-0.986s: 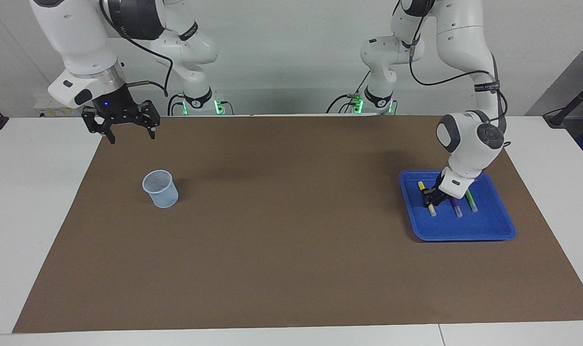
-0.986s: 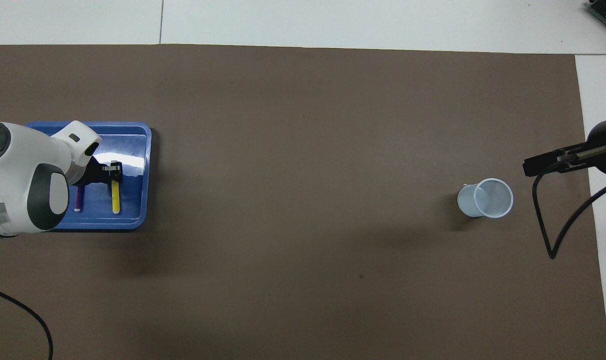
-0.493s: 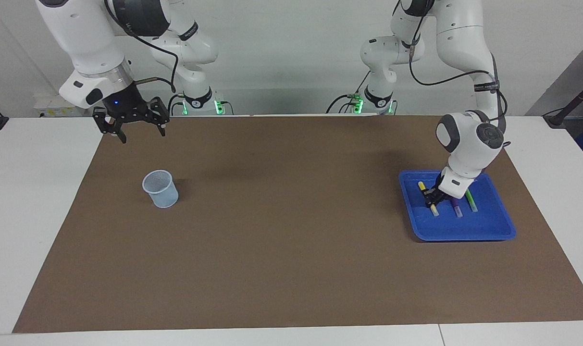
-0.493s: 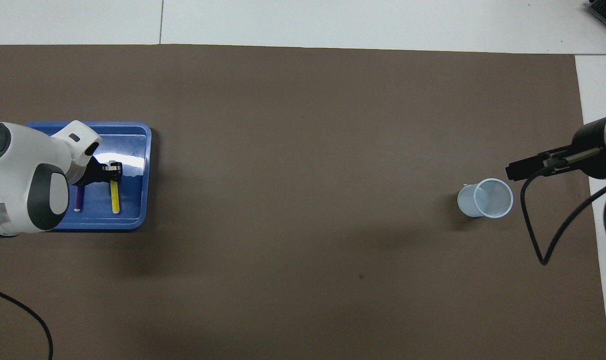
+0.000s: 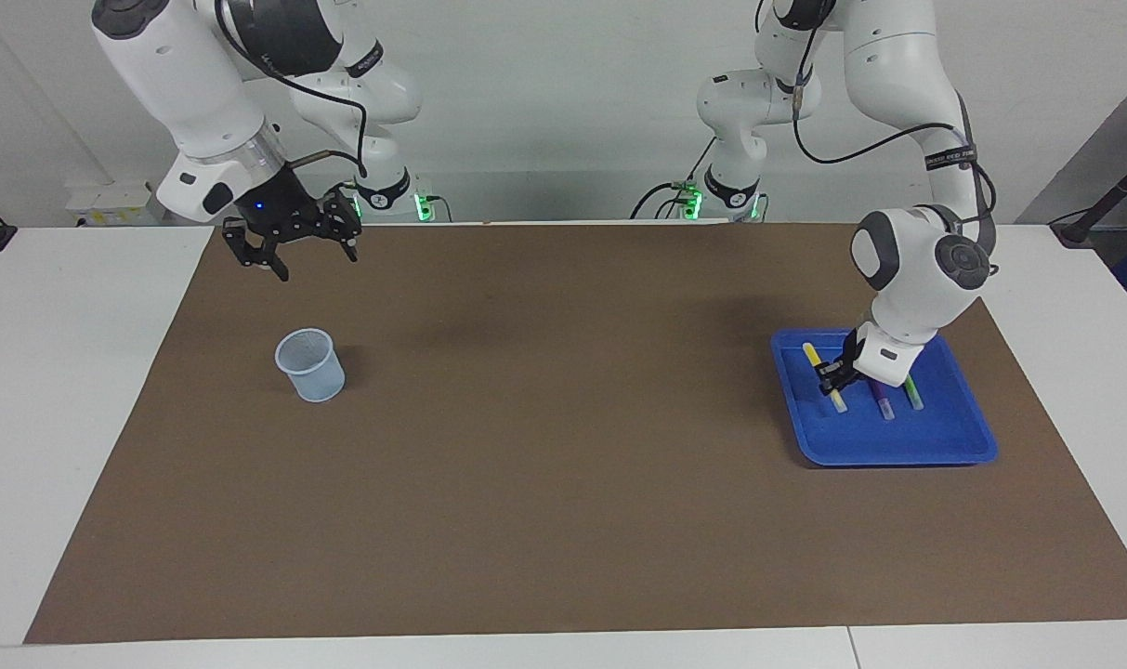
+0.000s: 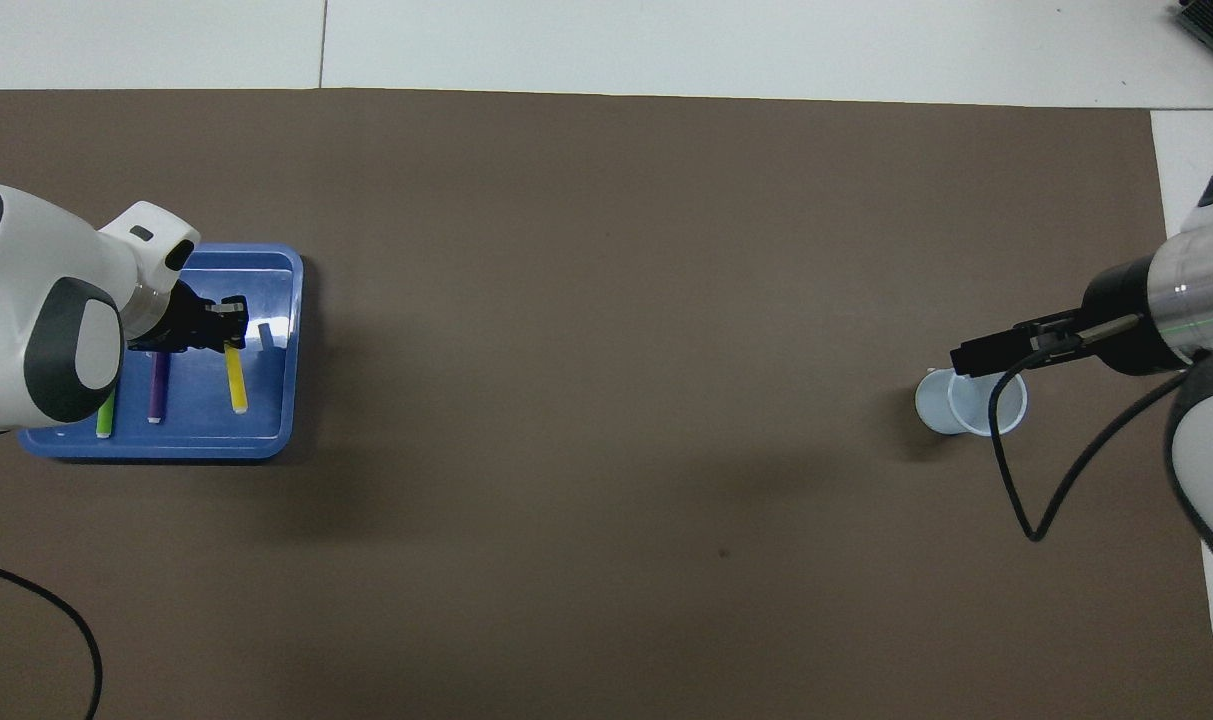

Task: Transfer and insert pens with both arms
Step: 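Grasp the yellow pen with the left gripper and lift it, then carry the yellow pen toward center while the right gripper approaches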

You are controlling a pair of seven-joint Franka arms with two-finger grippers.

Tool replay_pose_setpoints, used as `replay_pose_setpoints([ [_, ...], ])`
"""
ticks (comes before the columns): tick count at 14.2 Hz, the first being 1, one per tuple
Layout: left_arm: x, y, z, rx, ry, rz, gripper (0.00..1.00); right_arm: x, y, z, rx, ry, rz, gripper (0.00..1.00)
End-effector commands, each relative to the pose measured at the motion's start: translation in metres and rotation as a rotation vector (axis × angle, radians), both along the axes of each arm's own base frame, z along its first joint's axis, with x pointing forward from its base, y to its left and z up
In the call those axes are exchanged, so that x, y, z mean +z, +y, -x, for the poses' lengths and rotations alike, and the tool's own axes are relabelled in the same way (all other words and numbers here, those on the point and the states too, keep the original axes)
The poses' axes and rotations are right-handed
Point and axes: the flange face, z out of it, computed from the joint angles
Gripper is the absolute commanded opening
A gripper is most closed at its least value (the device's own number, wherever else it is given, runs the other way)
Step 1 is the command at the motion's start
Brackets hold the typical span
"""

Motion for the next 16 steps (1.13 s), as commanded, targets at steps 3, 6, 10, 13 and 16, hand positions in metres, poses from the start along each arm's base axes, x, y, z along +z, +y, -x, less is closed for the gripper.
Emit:
replay_pose_setpoints([
  [3,0.049,-0.033,0.003,0.258,-0.003,0.103,0.0,-0.003,0.051,0.013,-0.102,-0.006,-0.048,1.0],
  [6,0.064,-0.057,0.006,0.406,0.0,0.134,0.0,-0.017,0.06,0.013,-0.201,0.01,-0.13,1.0],
  [10,0.087,-0.104,0.019,0.669,0.037,0.187,0.0,-0.028,0.071,0.012,-0.264,0.029,-0.232,1.0],
  [13,0.097,-0.143,0.03,0.804,0.063,0.202,0.0,-0.039,0.101,0.015,-0.381,0.044,-0.272,1.0],
  [16,0.119,-0.161,0.04,0.922,0.124,0.305,0.0,-0.051,0.129,0.014,-0.435,0.031,-0.305,1.0],
])
